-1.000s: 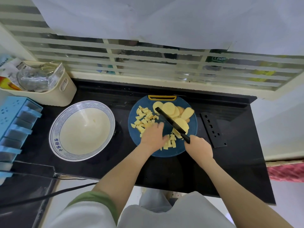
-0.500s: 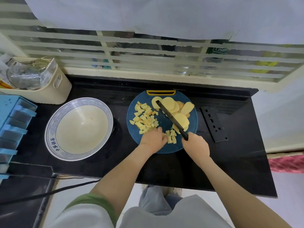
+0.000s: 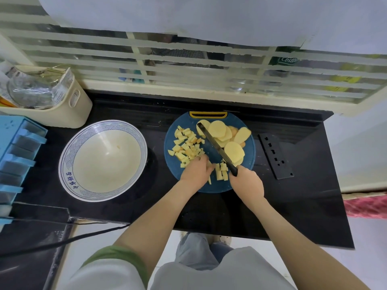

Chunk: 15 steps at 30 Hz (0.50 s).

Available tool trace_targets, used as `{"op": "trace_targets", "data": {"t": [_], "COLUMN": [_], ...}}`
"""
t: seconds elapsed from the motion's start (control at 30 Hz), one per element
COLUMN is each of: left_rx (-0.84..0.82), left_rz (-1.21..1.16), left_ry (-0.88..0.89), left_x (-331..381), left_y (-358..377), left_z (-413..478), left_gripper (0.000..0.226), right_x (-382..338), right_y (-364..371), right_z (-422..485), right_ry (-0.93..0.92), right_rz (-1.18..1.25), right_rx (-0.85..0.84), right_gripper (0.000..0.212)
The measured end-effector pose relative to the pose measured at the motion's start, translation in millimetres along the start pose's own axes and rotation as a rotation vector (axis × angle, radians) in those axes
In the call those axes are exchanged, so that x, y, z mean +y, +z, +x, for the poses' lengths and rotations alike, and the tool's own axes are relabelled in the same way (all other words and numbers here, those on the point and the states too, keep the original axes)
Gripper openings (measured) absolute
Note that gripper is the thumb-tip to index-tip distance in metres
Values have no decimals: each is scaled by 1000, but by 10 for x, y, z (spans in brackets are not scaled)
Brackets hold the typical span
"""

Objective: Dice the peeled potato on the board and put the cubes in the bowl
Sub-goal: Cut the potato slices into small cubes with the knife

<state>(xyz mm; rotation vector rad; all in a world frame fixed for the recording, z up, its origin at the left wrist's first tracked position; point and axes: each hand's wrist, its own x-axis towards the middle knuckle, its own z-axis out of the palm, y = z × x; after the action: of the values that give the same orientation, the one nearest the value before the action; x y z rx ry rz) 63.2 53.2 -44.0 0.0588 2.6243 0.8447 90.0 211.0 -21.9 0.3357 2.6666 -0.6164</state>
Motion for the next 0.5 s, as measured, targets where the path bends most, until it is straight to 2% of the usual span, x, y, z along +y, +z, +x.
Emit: {"op": "trace_targets", "data": {"t": [0.07, 0.2, 0.33, 0.5], "left_rx": [-43, -8, 25, 37], "left_rz": [37, 2, 3, 182], "left_ry": [12, 5, -15, -19], "left_x": [6, 18, 49, 74], "left_y": [22, 20, -45, -144], "left_z": [3, 5, 5, 19], "left_gripper": [38, 29, 34, 35], "right_x": [-14, -33, -57, -72], "right_y": [10, 9, -20, -57], "right_z": [-13, -36, -35, -18], "right_ry": [4, 13, 27, 36], "right_rz": [6, 15, 24, 43], "right_rx": [1, -8, -14, -9], "right_gripper": [22, 23, 23, 21]}}
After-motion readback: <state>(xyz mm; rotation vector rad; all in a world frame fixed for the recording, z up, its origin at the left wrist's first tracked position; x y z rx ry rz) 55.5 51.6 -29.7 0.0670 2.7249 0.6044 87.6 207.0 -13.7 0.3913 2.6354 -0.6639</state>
